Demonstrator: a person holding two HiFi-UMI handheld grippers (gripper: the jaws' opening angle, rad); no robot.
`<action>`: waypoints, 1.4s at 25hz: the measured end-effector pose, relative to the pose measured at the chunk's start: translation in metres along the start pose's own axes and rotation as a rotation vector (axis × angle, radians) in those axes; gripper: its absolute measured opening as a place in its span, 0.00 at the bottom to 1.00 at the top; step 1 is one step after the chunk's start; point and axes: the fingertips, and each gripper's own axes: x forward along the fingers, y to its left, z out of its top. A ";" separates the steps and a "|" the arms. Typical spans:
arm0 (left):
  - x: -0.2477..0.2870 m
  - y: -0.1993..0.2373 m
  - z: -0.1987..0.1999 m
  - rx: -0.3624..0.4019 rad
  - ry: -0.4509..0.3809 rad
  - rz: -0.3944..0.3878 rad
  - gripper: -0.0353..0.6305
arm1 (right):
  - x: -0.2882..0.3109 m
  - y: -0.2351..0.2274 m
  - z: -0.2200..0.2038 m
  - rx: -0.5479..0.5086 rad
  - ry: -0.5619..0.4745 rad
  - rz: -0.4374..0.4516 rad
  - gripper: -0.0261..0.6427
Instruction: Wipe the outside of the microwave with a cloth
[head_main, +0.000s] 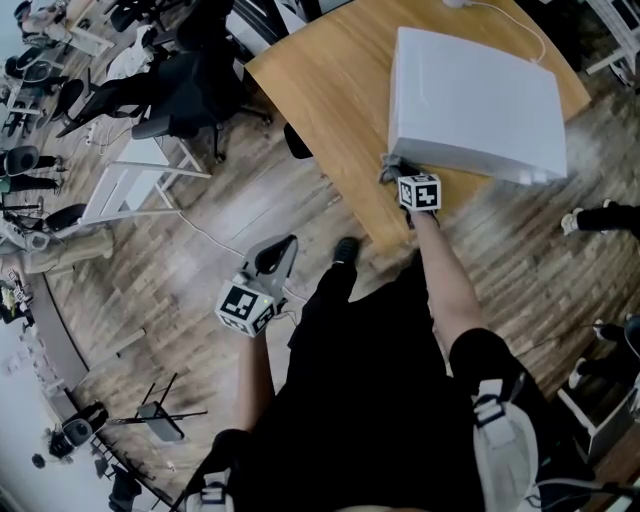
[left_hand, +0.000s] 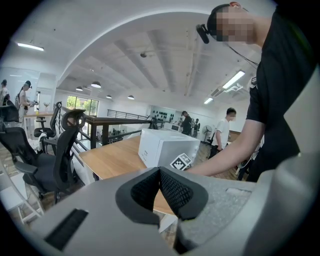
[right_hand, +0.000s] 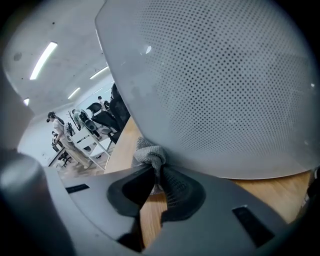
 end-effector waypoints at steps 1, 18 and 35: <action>0.001 0.000 0.001 0.000 -0.002 -0.003 0.06 | -0.002 0.001 -0.001 -0.002 0.001 0.007 0.10; 0.066 -0.030 0.012 0.050 -0.016 -0.172 0.06 | -0.126 -0.036 -0.098 0.012 0.023 -0.053 0.10; 0.166 -0.126 0.055 0.196 0.012 -0.432 0.06 | -0.301 -0.061 0.032 -0.035 -0.423 -0.023 0.10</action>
